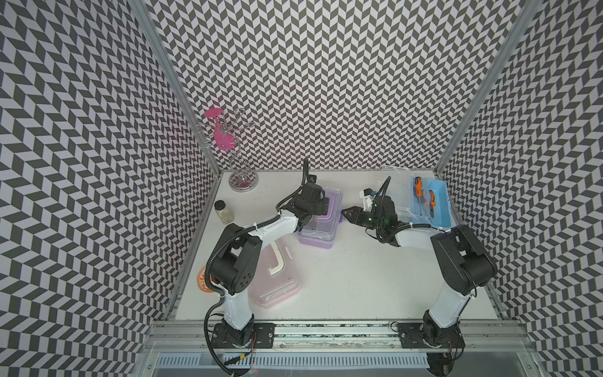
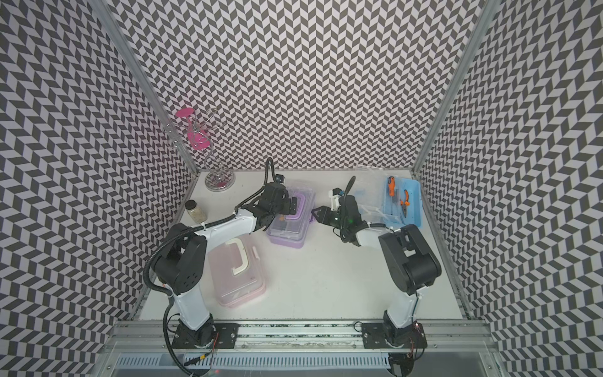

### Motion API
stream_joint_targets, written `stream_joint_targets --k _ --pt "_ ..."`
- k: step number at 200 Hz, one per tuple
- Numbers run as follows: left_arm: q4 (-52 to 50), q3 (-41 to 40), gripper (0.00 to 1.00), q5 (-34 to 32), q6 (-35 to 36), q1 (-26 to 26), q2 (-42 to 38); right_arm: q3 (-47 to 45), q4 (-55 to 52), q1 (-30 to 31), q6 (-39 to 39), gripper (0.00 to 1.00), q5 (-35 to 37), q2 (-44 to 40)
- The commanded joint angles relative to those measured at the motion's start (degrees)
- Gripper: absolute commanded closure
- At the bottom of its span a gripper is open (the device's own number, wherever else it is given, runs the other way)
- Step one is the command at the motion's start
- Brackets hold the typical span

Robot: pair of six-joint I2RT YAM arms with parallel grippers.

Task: Close toolboxes
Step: Fasten the toolbox latch on the toolbox.

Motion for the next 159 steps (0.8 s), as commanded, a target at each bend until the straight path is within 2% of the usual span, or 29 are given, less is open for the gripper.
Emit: stream_joint_targets --k 1,66,159 --pt "-3.3 -1.7 0.01 -0.1 0.3 0.5 0.2 -1.5 0.0 -1.3 -1.5 0.61 5.3 -3.2" --pt "-3.0 -2.0 0.01 0.0 0.2 0.5 0.4 -2.8 0.8 -1.9 -2.5 0.6 6.2 0.8" --pt "-3.1 -1.4 0.01 0.2 0.4 0.5 0.8 0.0 4.1 0.6 -1.9 0.6 -0.3 3.7"
